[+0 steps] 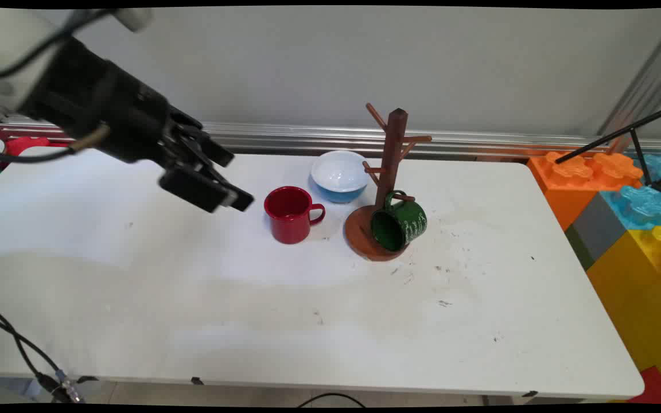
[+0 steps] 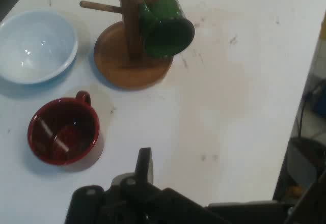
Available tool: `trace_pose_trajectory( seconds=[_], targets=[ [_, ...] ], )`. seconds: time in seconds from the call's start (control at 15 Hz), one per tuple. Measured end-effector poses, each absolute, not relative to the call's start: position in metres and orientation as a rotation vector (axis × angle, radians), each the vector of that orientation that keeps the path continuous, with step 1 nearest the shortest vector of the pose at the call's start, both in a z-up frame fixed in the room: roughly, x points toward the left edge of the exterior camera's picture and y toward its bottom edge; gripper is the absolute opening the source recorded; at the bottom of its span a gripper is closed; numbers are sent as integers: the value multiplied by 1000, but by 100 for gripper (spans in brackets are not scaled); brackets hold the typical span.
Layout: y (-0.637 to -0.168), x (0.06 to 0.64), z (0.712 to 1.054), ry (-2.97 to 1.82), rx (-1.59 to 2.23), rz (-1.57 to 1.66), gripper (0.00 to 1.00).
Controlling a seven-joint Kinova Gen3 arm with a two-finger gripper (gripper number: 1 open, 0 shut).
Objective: Pick up the green mug from the rack
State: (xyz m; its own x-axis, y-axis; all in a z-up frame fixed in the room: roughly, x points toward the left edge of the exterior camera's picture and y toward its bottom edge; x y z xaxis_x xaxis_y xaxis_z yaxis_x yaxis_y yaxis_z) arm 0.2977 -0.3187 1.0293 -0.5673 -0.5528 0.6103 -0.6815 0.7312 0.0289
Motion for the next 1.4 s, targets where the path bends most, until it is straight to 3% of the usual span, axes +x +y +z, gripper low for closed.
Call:
trace_pose_trajectory(
  seconds=[0.73,1.4],
  targets=[
    [-341,193,961,-2168,1143,320,100],
    [-358,140,920,-2112,1218,362,100]
  ],
)
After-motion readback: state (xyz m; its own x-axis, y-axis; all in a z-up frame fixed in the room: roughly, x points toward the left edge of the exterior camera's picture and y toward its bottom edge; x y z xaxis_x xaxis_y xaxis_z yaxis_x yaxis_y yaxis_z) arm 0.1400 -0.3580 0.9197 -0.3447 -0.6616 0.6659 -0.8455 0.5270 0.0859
